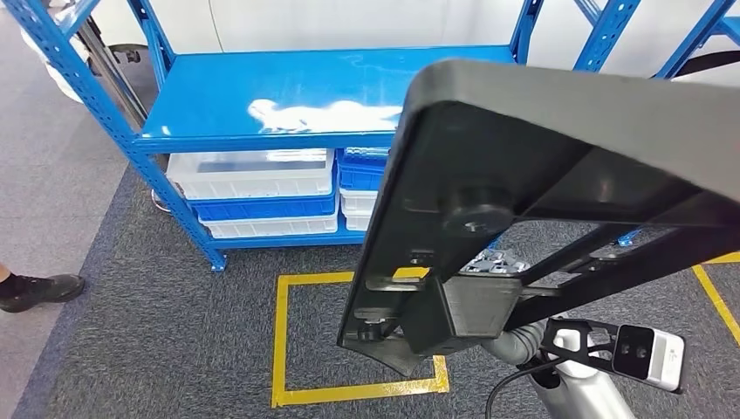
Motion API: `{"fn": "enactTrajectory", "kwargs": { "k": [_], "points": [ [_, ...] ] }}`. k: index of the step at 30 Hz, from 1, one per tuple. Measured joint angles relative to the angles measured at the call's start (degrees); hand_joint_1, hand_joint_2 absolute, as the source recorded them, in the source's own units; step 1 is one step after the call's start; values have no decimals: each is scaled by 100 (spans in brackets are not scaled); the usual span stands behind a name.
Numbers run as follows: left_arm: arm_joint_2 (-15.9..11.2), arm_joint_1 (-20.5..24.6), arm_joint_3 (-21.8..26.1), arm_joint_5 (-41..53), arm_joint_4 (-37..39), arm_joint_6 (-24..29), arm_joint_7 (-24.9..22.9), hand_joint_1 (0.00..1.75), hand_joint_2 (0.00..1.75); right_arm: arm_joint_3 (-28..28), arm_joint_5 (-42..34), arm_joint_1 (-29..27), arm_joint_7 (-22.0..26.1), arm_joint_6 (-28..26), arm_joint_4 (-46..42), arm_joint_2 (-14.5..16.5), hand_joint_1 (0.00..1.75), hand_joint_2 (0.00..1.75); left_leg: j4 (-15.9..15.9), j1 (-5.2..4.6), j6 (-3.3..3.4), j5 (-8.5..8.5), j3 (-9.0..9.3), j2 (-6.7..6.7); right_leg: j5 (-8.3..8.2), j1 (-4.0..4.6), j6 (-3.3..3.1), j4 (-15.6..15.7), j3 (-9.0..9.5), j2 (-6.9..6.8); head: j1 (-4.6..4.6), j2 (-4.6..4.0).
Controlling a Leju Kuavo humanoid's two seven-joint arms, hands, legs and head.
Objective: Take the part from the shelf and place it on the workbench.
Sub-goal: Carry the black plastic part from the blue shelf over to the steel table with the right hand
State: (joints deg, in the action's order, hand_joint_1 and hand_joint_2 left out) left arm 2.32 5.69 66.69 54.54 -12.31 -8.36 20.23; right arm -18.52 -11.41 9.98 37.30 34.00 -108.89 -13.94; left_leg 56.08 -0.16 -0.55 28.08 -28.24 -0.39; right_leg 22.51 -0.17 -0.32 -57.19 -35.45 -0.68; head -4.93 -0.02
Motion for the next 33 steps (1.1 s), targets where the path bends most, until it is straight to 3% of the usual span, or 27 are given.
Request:
{"fn": "enactTrajectory", "kwargs": {
  "k": [2,3,5,7,8,9,10,12,14,18,20,22,23,24,25,28,29,33],
  "points": [
    [4,-11,-1,-2,0,55,15,0,175,-13,-18,28,1,-98,4,0,175,175,-50,0,85,-63,-37,10,-39,-17,66,-6,-18,3,1,0],
    [9,-11,-1,-9,0,83,15,0,175,-21,-32,44,1,-149,8,1,175,175,-66,3,130,-112,-58,22,38,-21,90,-91,-64,10,1,0],
    [19,-5,1,-28,0,115,1,0,175,-42,-63,75,1,-207,19,10,175,175,-87,11,199,-218,-132,46,430,-28,121,-607,-277,26,1,0],
    [21,-7,2,-42,1,133,-13,0,175,-67,-78,89,1,-226,37,17,175,175,-71,-7,223,-302,-252,53,885,-37,143,-1396,-548,34,1,0],
    [23,-11,4,-52,0,148,-20,0,175,-80,-78,87,1,-236,49,16,175,175,-57,-13,222,-337,-311,54,988,-45,151,-1638,-597,35,1,0],
    [26,-15,10,-73,1,165,-26,0,175,-97,-78,84,1,-243,60,16,175,175,-35,-16,216,-365,-367,54,984,-52,153,-1667,-537,35,1,0],
    [35,-19,21,-101,1,180,-37,0,175,-115,-73,82,1,-241,67,17,175,175,-6,-17,206,-386,-419,53,886,-58,150,-1452,-356,34,1,0],
    [66,-28,56,-161,2,204,-58,0,175,-157,-47,80,0,-212,72,17,175,175,70,-20,177,-411,-507,51,650,-60,122,-656,178,26,1,0],
    [103,-34,87,-205,2,217,-69,0,175,-216,-9,79,0,-175,73,16,175,175,130,-32,126,-434,-570,52,548,-33,64,-152,461,24,1,0],
    [145,-40,140,-252,2,243,-67,0,175,-361,32,97,1,-196,93,8,175,175,207,-23,-3,-429,-646,48,449,-24,-83,-73,424,24,-1,0],
    [158,-40,166,-272,2,256,-65,0,175,-425,32,121,1,-227,108,3,175,175,639,-5,-65,-108,-828,37,378,-37,-151,-42,378,5,-1,0],
    [167,-44,189,-288,2,264,-66,0,175,-467,31,128,0,-235,126,1,175,175,1418,14,-114,334,-1125,34,326,-22,-176,-45,305,-1,-1,0],
    [171,-49,202,-292,2,272,-66,0,175,-481,32,122,0,-235,135,1,175,175,1707,22,-127,453,-1219,34,300,-14,-176,-49,268,-2,-1,0],
    [176,-54,214,-298,2,283,-66,0,175,-491,34,109,0,-232,142,0,175,175,1811,26,-131,473,-1222,35,276,-9,-172,-53,235,-2,-1,0],
    [184,-59,223,-306,2,295,-66,0,175,-497,39,90,0,-225,144,0,175,175,1667,29,-126,388,-1101,34,254,-6,-165,-57,206,-1,-1,0],
    [198,-61,246,-334,2,321,-62,0,175,-502,85,32,0,-176,112,0,175,175,476,18,-63,-12,-375,22,207,3,-117,-82,157,2,-1,0],
    [200,-60,254,-337,2,324,-56,0,175,-502,112,25,1,-175,85,0,175,175,218,7,-30,-70,-236,17,192,8,-91,-91,145,2,-1,0],
    [203,-63,264,-316,2,279,-40,0,175,-551,231,8,0,-502,-73,0,175,175,62,-21,113,-169,-196,37,160,-13,28,-113,106,18,0,0]
  ]
}}
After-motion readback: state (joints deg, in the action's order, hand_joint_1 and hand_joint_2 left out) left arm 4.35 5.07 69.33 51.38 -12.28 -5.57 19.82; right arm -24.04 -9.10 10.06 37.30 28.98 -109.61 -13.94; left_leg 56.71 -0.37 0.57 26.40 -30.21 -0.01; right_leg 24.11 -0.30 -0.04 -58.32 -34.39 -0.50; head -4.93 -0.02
